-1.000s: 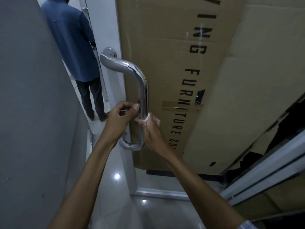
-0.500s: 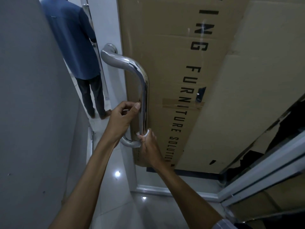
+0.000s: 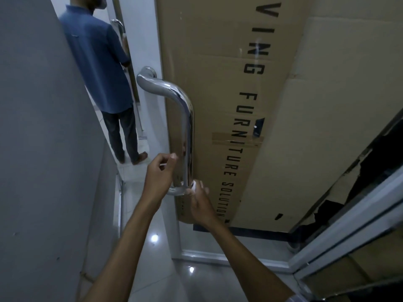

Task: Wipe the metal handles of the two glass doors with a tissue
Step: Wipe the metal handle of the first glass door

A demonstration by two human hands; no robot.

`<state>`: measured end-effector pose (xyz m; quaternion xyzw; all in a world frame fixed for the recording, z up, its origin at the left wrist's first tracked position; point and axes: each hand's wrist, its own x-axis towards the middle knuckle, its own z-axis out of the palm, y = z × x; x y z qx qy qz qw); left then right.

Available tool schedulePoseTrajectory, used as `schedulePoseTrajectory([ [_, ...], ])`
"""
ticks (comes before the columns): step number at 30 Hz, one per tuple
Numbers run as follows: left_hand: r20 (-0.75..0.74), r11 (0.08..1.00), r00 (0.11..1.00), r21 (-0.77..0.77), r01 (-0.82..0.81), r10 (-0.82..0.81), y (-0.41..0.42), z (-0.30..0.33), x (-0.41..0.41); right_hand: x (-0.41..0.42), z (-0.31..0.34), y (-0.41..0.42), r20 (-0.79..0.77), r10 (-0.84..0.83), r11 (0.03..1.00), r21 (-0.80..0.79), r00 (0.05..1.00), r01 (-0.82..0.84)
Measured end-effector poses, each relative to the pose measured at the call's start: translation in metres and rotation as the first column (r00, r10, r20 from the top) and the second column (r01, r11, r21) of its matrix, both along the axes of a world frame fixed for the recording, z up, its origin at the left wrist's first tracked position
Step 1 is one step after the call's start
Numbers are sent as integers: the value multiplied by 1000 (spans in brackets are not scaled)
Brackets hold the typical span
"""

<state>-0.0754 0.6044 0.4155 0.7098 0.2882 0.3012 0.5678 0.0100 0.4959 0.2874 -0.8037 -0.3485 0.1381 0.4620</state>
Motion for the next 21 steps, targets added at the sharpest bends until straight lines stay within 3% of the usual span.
schedulePoseTrajectory([
  [6, -114, 995, 993, -92, -35, 24, -20, -57, -24, -2, -7, -16, -66, -256, 966, 19, 964, 258],
  [9, -154, 988, 988, -153, -29, 5, -29, -78, -26, -10, 15, -25, -151, -348, 922, 124, 925, 367],
  [12, -151, 986, 989, -165, -31, 6, -36, -83, -25, -16, 57, -31, -133, -457, 832, 285, 880, 475],
  [16, -114, 995, 992, -68, -68, 60, -34, -76, -25, -20, 133, -32, 200, -565, 738, 556, 800, 382],
  [19, -79, 996, 993, -21, -92, 90, -25, -71, -24, -17, 188, -30, 402, -651, 654, 727, 644, 207],
  [21, -70, 995, 992, -6, -102, 101, -20, -70, -25, -11, 218, -26, 548, -654, 663, 747, 522, 46],
])
